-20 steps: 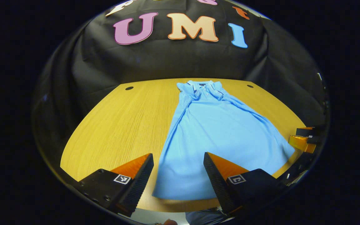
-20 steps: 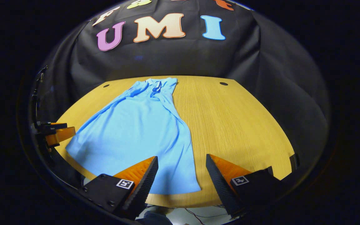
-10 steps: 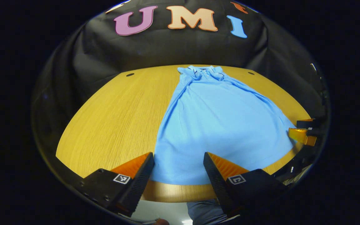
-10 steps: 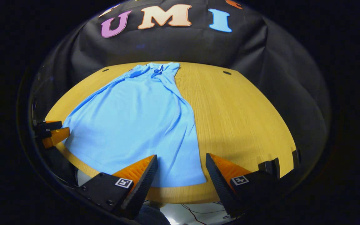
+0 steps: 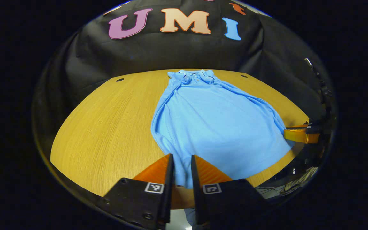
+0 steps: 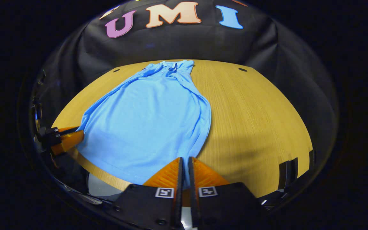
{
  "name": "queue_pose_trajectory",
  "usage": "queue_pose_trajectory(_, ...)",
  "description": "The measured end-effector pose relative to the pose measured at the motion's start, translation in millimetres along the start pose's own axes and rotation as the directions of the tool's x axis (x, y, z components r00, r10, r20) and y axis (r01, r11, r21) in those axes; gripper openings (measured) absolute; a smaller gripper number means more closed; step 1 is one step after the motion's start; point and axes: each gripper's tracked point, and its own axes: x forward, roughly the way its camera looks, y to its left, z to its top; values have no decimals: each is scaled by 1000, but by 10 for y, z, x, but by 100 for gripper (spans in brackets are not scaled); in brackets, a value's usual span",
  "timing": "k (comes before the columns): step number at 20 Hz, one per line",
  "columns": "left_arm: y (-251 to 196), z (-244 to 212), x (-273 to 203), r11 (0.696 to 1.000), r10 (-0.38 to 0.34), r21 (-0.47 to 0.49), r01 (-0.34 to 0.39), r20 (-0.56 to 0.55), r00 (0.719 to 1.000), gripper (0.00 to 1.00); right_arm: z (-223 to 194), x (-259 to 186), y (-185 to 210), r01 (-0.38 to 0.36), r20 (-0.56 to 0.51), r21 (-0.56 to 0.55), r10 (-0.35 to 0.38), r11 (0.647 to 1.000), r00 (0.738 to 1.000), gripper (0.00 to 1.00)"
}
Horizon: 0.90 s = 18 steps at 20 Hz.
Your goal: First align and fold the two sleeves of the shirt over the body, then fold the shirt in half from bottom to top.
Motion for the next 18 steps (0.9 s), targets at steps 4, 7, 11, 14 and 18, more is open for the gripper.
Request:
queue_pose_trajectory(4,-2,3,23,996,26,-83,-30,-47,999,0,31,-18,13,-30,-7,31,30,999,1000,3)
queue_pose_trajectory(7,27,8,13,995,43,-86,-52,-100,994,0,69,-22,-21,-44,-13,111,46,993,999,3)
queue_pose_trajectory(11,44,276,-66,988,20,-152,-32,-81,997,0,331,-136,-44,-84,29,175,80,981,996,3)
queue_pose_trajectory(14,103,578,-102,985,-2,-175,-6,-45,999,0,671,-197,-10,-122,75,241,107,963,991,2)
queue_pose_trajectory(18,250,970,-37,984,-10,-179,8,-14,1000,0,1203,-176,28,-158,143,274,123,949,982,3)
